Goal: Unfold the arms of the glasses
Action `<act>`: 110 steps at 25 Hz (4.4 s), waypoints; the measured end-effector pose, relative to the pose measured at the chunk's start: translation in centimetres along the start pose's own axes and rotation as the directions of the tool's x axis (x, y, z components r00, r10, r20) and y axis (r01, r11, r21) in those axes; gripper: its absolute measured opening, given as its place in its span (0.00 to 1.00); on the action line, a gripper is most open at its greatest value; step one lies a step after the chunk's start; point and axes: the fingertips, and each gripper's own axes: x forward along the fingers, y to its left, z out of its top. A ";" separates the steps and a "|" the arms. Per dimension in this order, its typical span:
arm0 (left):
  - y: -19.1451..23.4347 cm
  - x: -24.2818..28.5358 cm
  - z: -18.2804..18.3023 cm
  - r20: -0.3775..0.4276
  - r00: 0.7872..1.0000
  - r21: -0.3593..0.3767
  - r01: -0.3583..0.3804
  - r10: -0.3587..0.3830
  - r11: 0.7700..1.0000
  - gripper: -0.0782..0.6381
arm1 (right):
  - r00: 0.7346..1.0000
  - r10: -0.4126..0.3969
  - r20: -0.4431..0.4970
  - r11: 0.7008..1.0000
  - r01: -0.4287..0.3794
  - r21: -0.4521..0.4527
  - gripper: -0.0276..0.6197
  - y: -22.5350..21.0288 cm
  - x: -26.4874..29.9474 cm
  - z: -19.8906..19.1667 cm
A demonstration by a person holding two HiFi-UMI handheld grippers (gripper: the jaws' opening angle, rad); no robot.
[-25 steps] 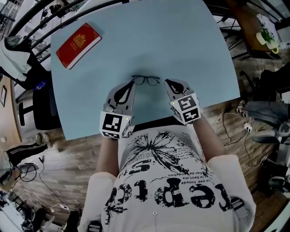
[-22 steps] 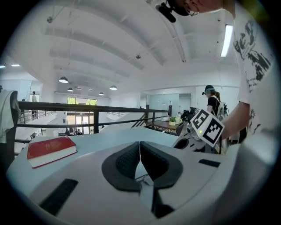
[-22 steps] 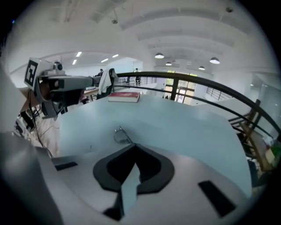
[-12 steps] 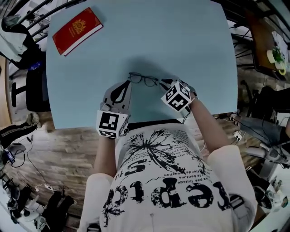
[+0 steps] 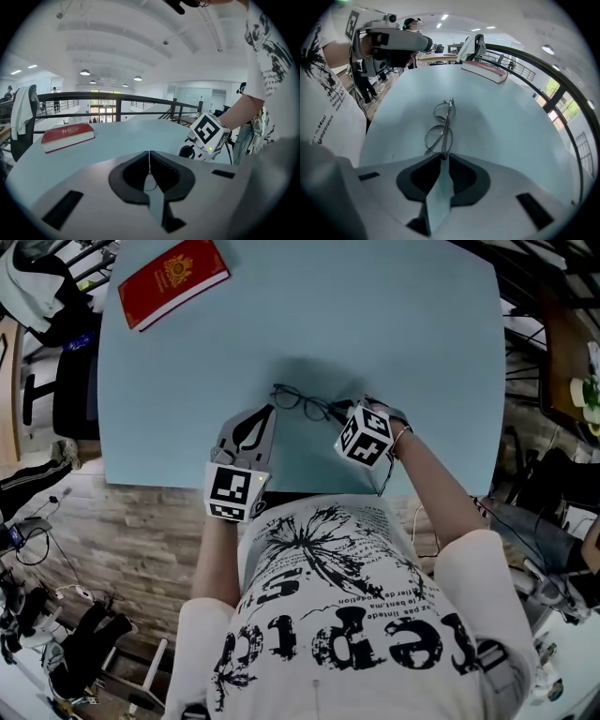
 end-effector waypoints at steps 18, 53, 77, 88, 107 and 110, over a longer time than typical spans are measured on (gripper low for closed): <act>-4.7 8.2 -5.9 -0.563 0.795 0.443 0.520 -0.225 0.730 0.23 | 0.999 0.040 0.028 0.991 -0.036 -0.127 0.10 -0.3 0.1 0.1; -3.0 5.5 -4.8 -0.511 0.766 0.534 0.638 -0.389 0.554 0.14 | 0.993 0.045 -0.108 0.989 -0.060 -0.136 0.10 -0.5 0.5 -0.3; -0.2 3.2 -5.5 -0.427 0.830 0.494 0.547 -0.359 0.677 0.15 | 0.997 0.003 -0.075 1.000 -0.004 -0.011 0.25 -1.2 -1.5 0.4; -0.6 3.4 -5.5 -0.435 0.821 0.466 0.556 -0.370 0.688 0.15 | 0.994 -0.003 -0.109 0.956 -0.029 -0.291 0.24 0.9 1.4 7.2; 0.5 3.2 -5.6 -0.450 0.819 0.421 0.546 -0.355 0.725 0.15 | 0.998 -0.036 0.055 0.970 0.048 -0.237 0.08 0.2 -0.9 8.8; 0.7 3.0 -5.6 -0.454 0.821 0.425 0.540 -0.345 0.726 0.15 | 0.993 -0.062 0.096 0.973 0.081 -0.214 0.08 0.1 -2.0 8.7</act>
